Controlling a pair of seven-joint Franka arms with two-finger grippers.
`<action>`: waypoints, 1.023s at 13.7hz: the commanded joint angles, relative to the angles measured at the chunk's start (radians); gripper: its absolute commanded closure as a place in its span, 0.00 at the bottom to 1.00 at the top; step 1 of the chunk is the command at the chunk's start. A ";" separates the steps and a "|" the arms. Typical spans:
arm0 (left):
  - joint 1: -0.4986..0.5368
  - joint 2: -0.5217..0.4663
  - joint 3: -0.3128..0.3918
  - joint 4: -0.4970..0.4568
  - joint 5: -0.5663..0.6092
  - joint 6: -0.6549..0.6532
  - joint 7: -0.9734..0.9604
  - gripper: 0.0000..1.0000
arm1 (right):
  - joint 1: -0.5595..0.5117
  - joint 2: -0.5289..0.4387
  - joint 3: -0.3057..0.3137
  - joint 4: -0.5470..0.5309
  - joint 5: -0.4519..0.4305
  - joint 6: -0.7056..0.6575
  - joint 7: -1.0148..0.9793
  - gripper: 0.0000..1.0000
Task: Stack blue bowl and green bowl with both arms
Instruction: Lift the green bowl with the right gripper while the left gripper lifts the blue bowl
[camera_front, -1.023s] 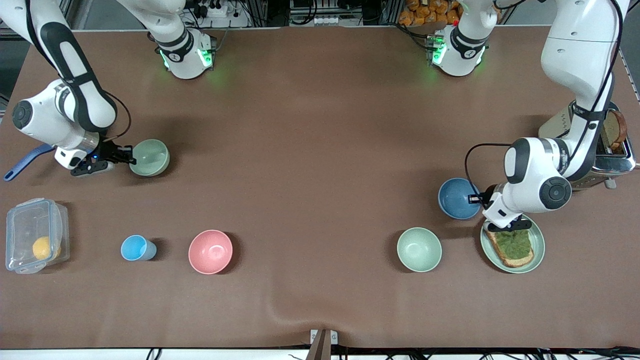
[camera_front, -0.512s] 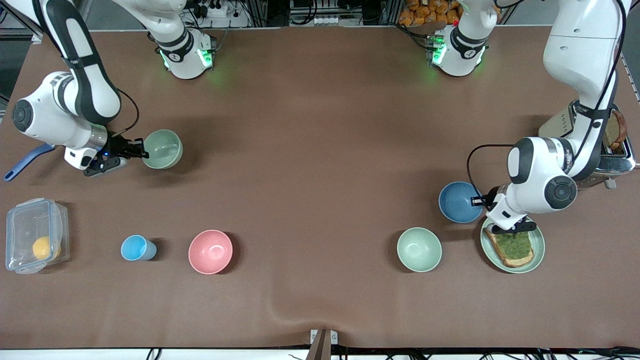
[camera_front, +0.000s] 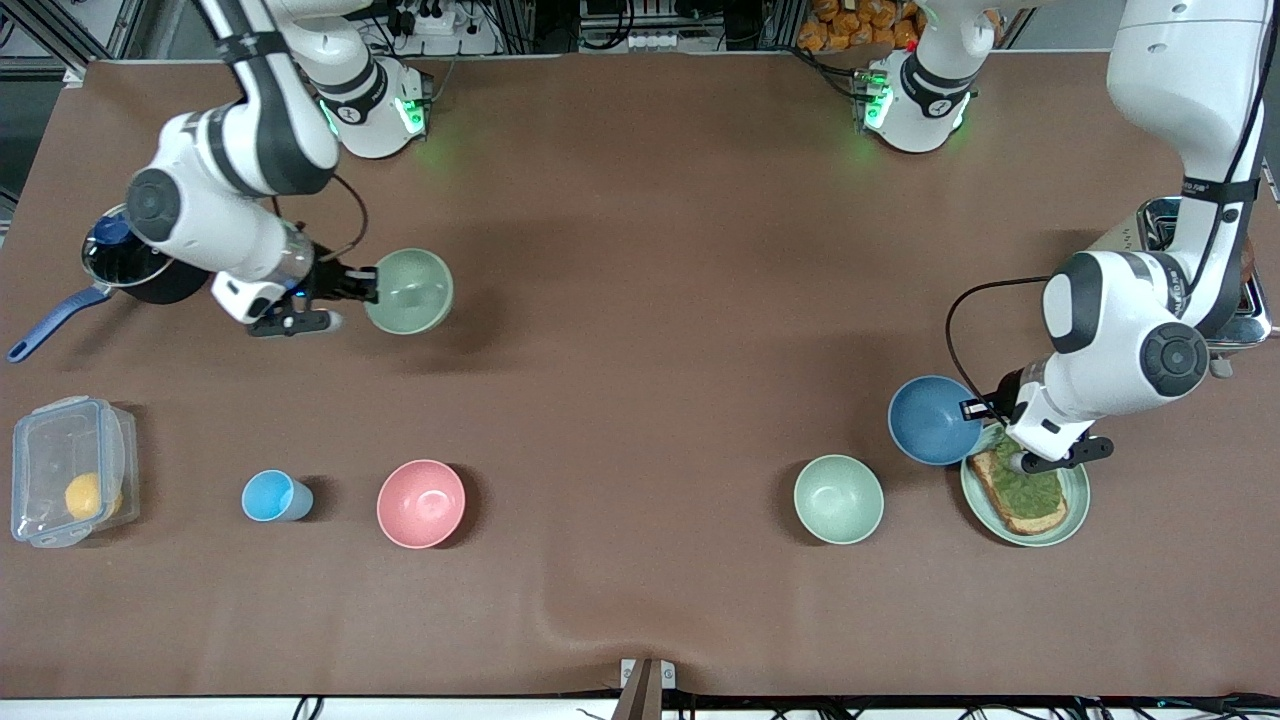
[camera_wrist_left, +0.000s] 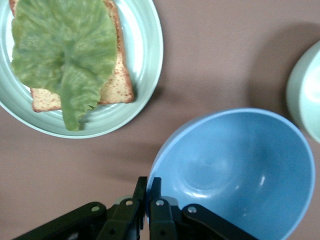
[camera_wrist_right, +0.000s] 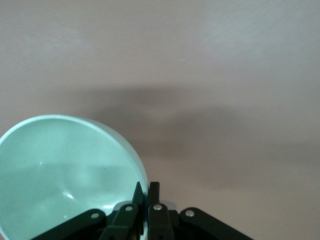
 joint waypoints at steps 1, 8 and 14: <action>0.008 -0.028 -0.005 -0.019 -0.039 -0.002 -0.016 0.97 | 0.134 0.000 -0.010 0.006 0.007 0.033 0.244 1.00; 0.019 -0.080 -0.028 -0.051 -0.175 -0.004 -0.016 1.00 | 0.405 0.116 -0.011 0.052 0.004 0.184 0.799 1.00; 0.007 -0.110 -0.142 -0.076 -0.209 0.005 -0.243 1.00 | 0.548 0.271 -0.014 0.173 -0.013 0.213 1.145 1.00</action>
